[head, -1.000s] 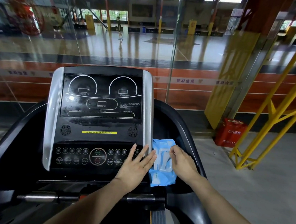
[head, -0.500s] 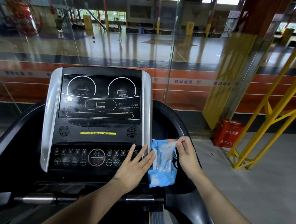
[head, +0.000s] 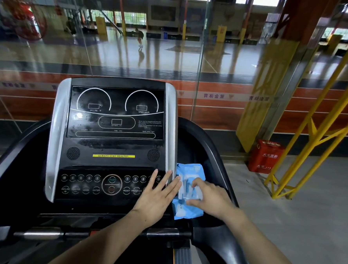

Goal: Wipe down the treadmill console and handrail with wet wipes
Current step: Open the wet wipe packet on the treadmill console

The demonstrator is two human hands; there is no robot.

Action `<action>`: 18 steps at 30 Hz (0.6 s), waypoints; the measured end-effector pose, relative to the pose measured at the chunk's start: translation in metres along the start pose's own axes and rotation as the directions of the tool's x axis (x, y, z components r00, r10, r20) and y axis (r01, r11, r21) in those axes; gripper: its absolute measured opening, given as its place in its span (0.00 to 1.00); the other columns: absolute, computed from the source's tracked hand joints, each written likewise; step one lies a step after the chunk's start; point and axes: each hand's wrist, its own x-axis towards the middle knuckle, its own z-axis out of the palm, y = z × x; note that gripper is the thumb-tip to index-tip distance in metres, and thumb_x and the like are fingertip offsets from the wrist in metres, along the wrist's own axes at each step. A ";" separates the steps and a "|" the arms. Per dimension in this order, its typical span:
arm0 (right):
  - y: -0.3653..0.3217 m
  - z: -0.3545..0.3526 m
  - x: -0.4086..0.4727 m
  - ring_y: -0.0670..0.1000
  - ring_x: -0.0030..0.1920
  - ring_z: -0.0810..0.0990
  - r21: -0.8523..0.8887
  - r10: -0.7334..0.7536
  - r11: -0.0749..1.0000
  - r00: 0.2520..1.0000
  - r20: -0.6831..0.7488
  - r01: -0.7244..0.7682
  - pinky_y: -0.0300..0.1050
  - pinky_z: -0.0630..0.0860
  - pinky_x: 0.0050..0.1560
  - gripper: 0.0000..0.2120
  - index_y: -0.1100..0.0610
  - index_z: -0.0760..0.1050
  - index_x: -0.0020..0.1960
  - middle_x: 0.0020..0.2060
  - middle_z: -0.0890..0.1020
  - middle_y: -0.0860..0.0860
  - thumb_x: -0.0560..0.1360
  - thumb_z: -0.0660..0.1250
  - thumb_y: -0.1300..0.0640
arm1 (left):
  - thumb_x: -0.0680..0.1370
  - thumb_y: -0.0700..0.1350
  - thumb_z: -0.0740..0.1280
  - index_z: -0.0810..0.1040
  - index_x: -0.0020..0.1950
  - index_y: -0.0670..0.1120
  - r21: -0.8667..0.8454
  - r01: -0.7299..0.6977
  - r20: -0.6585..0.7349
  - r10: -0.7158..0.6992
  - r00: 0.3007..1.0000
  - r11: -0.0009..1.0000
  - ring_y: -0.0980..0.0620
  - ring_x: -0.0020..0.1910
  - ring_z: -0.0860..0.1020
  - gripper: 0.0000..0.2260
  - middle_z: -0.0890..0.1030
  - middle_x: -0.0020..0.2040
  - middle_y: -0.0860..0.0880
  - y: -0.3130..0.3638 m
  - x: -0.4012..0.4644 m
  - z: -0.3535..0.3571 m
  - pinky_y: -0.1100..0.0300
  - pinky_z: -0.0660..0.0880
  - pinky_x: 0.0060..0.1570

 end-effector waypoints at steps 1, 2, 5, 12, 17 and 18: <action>0.000 0.005 0.000 0.50 0.48 0.80 -0.059 -0.019 0.998 1.000 -0.004 0.019 0.48 0.72 0.49 0.24 0.41 0.67 0.61 0.56 0.81 0.43 0.73 0.68 0.31 | 0.82 0.42 0.59 0.31 0.82 0.43 -0.005 0.001 -0.004 -0.001 1.000 1.000 0.35 0.80 0.28 0.40 0.32 0.84 0.43 0.000 0.000 0.001 0.27 0.33 0.74; 0.000 0.009 0.002 0.50 0.53 0.81 -0.086 -0.033 0.996 0.999 -0.016 0.032 0.48 0.73 0.53 0.24 0.42 0.68 0.63 0.60 0.81 0.43 0.73 0.68 0.31 | 0.82 0.42 0.59 0.32 0.82 0.43 -0.008 0.002 -0.005 -0.002 1.000 1.000 0.35 0.80 0.28 0.40 0.32 0.84 0.43 -0.001 0.001 0.002 0.27 0.33 0.74; 0.002 0.016 0.007 0.51 0.61 0.80 -0.151 -0.031 0.988 0.999 -0.019 0.028 0.49 0.74 0.61 0.26 0.42 0.70 0.70 0.65 0.79 0.44 0.76 0.64 0.31 | 0.82 0.42 0.58 0.32 0.83 0.43 0.002 -0.001 0.001 0.001 1.000 1.000 0.35 0.80 0.28 0.39 0.32 0.84 0.43 0.000 0.000 0.002 0.26 0.34 0.74; 0.003 0.017 0.015 0.54 0.59 0.81 -0.234 -0.031 0.971 0.998 0.056 0.043 0.51 0.76 0.59 0.27 0.43 0.72 0.70 0.62 0.79 0.47 0.76 0.64 0.32 | 0.82 0.43 0.59 0.33 0.83 0.43 -0.005 -0.002 -0.004 0.002 1.000 1.000 0.35 0.80 0.29 0.39 0.34 0.84 0.44 0.000 0.002 0.003 0.27 0.34 0.74; 0.006 0.017 0.021 0.53 0.50 0.83 -0.227 -0.061 0.973 0.991 -0.120 0.032 0.48 0.77 0.50 0.12 0.44 0.76 0.57 0.54 0.82 0.46 0.81 0.62 0.39 | 0.82 0.43 0.58 0.32 0.83 0.43 0.004 -0.002 -0.016 0.002 1.000 1.000 0.35 0.80 0.30 0.39 0.34 0.84 0.43 0.000 0.003 0.003 0.27 0.34 0.74; 0.005 0.017 0.022 0.53 0.49 0.83 -0.218 -0.057 0.976 0.989 -0.138 0.025 0.48 0.78 0.50 0.12 0.44 0.77 0.56 0.53 0.82 0.46 0.81 0.62 0.39 | 0.83 0.44 0.58 0.32 0.83 0.43 0.006 -0.003 -0.020 0.003 1.000 1.000 0.35 0.80 0.30 0.39 0.34 0.84 0.43 0.001 0.003 0.003 0.27 0.33 0.74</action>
